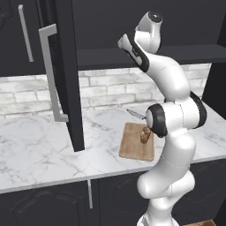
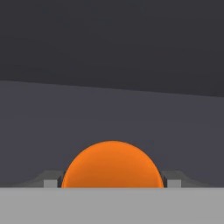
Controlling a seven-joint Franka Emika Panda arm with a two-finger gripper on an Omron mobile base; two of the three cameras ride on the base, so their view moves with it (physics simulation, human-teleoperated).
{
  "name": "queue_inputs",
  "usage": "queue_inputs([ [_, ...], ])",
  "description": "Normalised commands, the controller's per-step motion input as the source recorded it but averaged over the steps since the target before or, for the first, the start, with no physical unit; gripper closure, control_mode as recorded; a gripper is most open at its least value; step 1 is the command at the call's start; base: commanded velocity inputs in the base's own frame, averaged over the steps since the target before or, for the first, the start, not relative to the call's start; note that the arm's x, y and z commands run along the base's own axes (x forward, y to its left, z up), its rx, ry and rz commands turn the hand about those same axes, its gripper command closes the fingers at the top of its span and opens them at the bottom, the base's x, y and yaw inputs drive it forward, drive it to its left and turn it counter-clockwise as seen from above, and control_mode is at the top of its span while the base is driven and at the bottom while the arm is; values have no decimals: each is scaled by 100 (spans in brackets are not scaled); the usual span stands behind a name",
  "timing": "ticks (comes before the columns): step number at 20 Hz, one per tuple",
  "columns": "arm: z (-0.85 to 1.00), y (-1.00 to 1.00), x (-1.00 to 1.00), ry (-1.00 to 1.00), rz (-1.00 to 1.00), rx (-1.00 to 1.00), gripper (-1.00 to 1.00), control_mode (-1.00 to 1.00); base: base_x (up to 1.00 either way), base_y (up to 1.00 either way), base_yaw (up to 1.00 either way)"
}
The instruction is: Pick the bread, place it on the cutting board, pick the jam, place it on the counter, and close the cabinet.
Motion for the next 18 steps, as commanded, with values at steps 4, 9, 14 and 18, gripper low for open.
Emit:
queue_inputs([
  [4, 0, -6, -52, 0, 1, 0, 100, -100, 0, 0, 0],
  [9, 0, -2, -70, 0, 0, 0, 100, -100, 0, 0, 0],
  [14, -1, 0, -83, 1, 0, 0, 100, -100, 0, 0, 0],
  [18, -11, 0, -74, 0, 0, 0, 100, -100, 0, 0, 0],
])
